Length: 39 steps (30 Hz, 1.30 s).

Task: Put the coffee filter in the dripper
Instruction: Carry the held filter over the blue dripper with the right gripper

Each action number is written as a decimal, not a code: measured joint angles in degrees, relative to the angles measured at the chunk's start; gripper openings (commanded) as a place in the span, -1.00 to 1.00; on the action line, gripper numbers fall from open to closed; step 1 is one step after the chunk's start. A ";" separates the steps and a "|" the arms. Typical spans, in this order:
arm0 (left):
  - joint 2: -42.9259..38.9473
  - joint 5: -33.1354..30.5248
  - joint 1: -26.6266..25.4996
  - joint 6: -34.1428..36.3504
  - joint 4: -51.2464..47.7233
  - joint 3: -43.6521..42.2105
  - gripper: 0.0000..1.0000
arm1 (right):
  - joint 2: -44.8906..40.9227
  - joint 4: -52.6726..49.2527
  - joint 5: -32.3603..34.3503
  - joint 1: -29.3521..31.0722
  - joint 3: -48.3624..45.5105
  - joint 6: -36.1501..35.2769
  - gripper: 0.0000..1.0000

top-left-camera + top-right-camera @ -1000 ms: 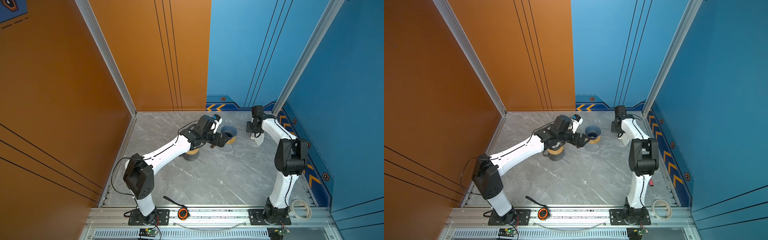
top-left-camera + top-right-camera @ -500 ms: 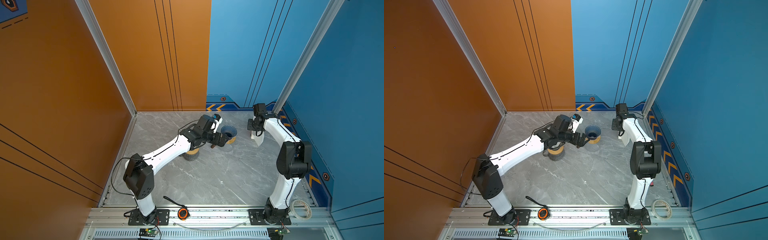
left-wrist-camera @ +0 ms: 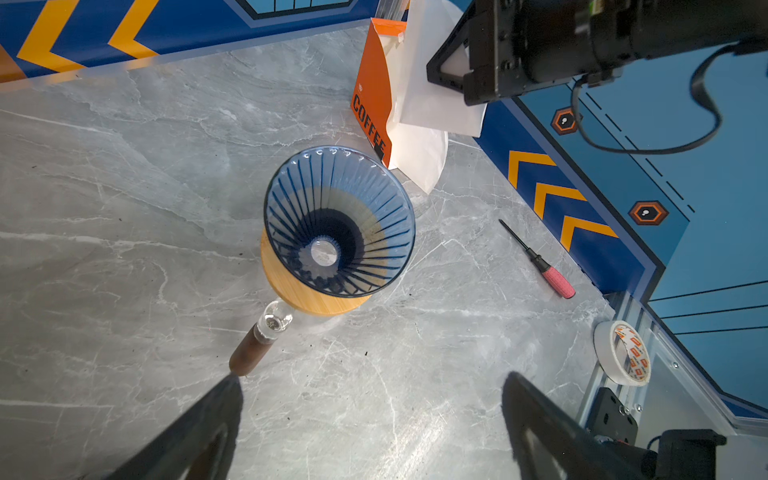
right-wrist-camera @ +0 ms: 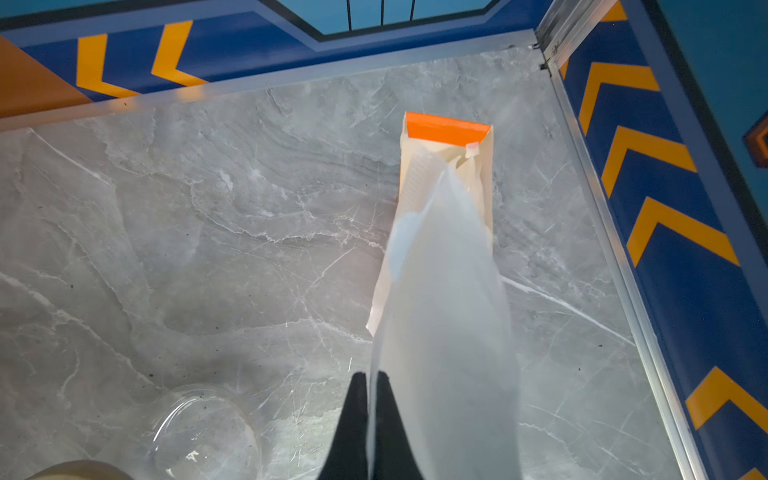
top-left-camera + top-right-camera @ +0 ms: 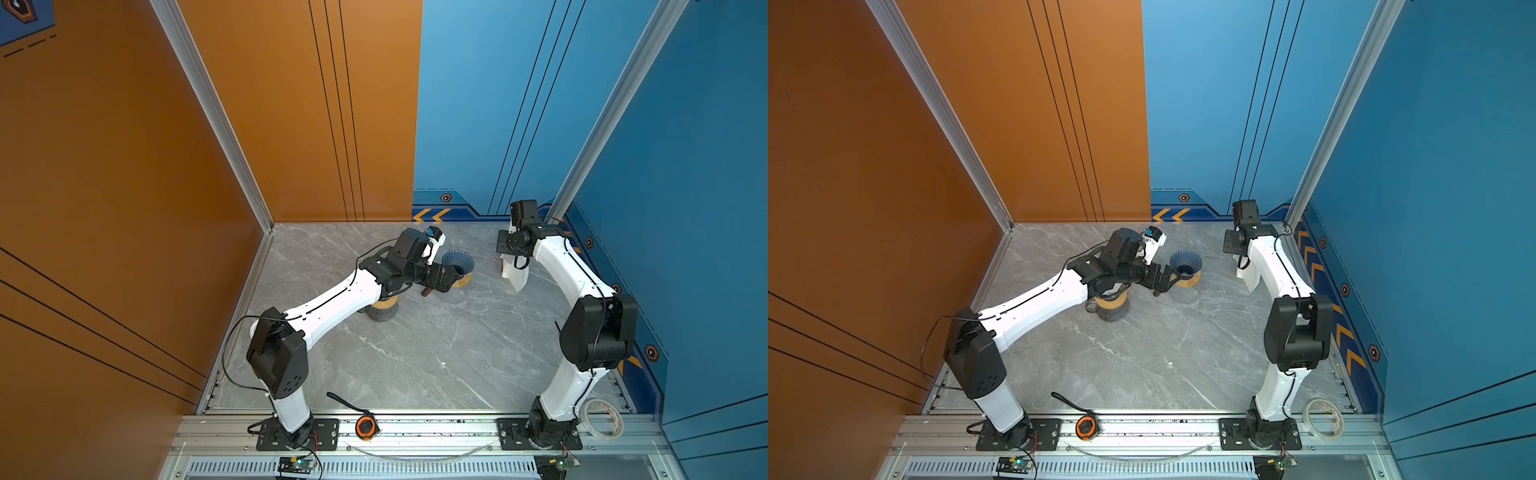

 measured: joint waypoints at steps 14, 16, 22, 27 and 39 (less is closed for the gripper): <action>-0.35 -0.09 -0.31 -0.44 -0.04 0.02 0.96 | -7.67 -1.95 -4.48 1.44 -0.02 -1.86 -1.00; -0.72 -0.28 -0.31 -0.72 -0.09 0.02 0.96 | -9.03 -3.04 -6.25 2.01 0.17 -2.60 -1.00; -2.78 -1.11 -0.28 -1.92 -1.09 0.00 0.96 | -10.14 -8.46 -9.22 6.45 4.83 -5.90 -1.00; -5.22 -2.51 -0.15 -3.28 -2.58 0.00 0.96 | -10.14 -13.66 -9.35 11.52 9.16 -8.59 -1.00; -10.71 -4.20 1.01 -4.57 -3.41 -3.93 0.96 | -7.34 -18.10 -2.45 20.72 11.78 -9.86 -1.00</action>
